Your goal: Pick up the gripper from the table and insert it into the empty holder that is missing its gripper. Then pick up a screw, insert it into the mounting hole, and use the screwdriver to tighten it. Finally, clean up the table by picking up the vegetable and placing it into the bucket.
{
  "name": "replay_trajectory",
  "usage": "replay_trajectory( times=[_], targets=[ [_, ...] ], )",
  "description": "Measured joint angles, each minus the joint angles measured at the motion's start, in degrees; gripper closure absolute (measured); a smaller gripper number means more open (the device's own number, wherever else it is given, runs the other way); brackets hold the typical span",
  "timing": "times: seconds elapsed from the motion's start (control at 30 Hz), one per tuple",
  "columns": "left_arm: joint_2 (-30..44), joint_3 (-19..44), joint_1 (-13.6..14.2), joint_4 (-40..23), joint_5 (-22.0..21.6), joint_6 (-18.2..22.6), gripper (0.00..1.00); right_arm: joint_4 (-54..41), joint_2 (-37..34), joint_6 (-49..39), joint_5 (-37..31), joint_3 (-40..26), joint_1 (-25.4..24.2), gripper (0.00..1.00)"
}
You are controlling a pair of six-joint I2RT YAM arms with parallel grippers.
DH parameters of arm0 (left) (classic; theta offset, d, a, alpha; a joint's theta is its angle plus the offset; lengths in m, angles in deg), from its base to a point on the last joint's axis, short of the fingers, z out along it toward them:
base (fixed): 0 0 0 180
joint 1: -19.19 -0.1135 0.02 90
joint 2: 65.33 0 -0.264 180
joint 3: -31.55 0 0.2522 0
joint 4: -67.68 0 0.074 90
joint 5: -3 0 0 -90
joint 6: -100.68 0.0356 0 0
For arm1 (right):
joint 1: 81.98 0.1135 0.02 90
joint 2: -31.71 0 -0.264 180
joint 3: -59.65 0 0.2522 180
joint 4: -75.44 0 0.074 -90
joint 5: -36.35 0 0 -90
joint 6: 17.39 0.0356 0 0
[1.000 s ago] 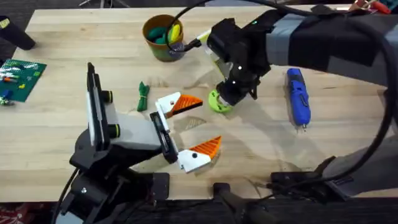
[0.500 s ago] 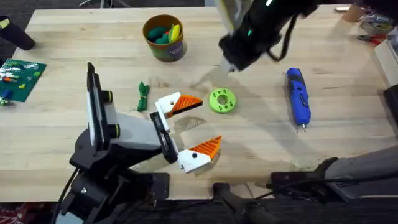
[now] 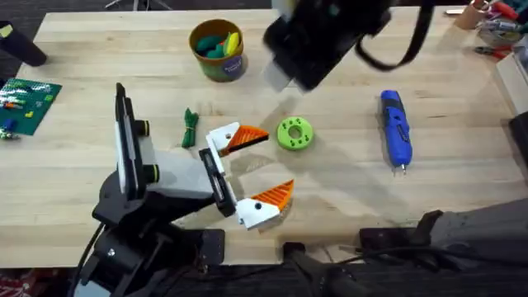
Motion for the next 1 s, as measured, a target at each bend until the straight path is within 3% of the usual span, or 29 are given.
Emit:
replay_trajectory(
  times=[0.37, 0.73, 1.0],
  targets=[
    [0.0, 0.0, 0.0, 0.0, 0.0, 0.0, 0.011, 3.1, -0.1, -0.6, 0.1, -0.2, 11.4, 0.995],
    [0.0, 0.0, 0.0, 0.0, 0.0, 0.0, 0.011, -1.4, -8.4, -1.0, 0.2, -11.0, 11.8, 0.995],
    [0.0, 0.0, 0.0, 0.0, 0.0, 0.0, 0.011, -2.9, -10.5, -5.9, 0.2, -11.5, 11.8, 0.995]
  ],
)
